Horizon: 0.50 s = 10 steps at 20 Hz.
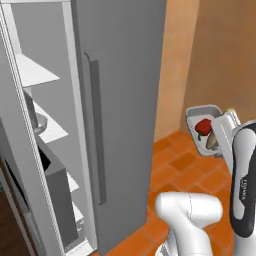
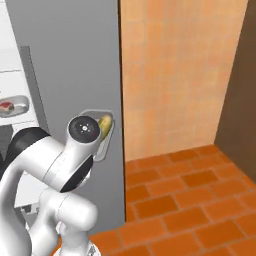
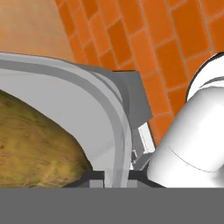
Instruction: Take the meat container that has the steak and place it on the second highest rack of the freezer. Then take the vegetable container that has the cucumber and bell pepper and place it on the highest rack of the freezer.
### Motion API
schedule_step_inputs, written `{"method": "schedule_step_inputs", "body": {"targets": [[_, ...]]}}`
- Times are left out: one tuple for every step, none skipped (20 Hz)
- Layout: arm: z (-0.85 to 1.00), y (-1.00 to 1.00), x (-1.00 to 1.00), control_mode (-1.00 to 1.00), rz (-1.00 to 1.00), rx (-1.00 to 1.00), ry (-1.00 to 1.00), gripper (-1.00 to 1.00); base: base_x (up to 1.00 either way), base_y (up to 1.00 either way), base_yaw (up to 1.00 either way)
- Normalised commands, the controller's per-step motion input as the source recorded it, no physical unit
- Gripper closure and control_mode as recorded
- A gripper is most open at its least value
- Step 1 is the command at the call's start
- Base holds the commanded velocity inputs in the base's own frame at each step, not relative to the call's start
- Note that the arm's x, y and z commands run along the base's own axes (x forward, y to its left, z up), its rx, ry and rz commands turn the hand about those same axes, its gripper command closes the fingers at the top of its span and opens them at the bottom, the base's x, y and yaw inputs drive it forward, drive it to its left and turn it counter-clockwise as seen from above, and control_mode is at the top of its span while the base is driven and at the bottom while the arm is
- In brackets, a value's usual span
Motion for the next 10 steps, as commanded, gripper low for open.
{"method": "schedule_step_inputs", "body": {"targets": [[0.0, 0.0, 0.0, 1.0, 0.0, 0.0, 0.0, 1.0, 0.35, -0.26, 0.51], [0.0, 0.0, 0.0, 1.0, 0.0, 0.0, 0.0, 1.0, 0.21, -0.07, 0.55], [0.0, 0.0, 0.0, 1.0, 0.0, 0.0, 0.0, 1.0, 0.01, 0.0, 0.58], [0.0, 0.0, 0.0, 1.0, 0.0, 0.0, 0.0, 1.0, 0.0, 0.0, 0.61], [0.0, 0.0, 0.0, 1.0, 0.0, 0.0, 0.0, 1.0, 0.0, 0.15, 0.64], [0.0, 0.0, 0.0, 1.0, 0.0, 0.0, 0.0, 1.0, 0.0, 0.19, 0.65], [0.0, 0.0, 0.0, 1.0, 0.0, 0.0, 0.0, 1.0, 0.0, 0.19, 0.64], [0.0, 0.0, 0.0, 1.0, 0.0, 0.0, 0.0, 1.0, 0.0, 0.18, 0.63], [0.0, 0.0, 0.0, 1.0, 0.0, 0.0, 0.0, 1.0, 0.0, 0.2, 0.6], [0.0, 0.0, 0.0, 1.0, 0.0, 0.0, 0.0, 1.0, 0.0, 0.28, 0.58]]}}
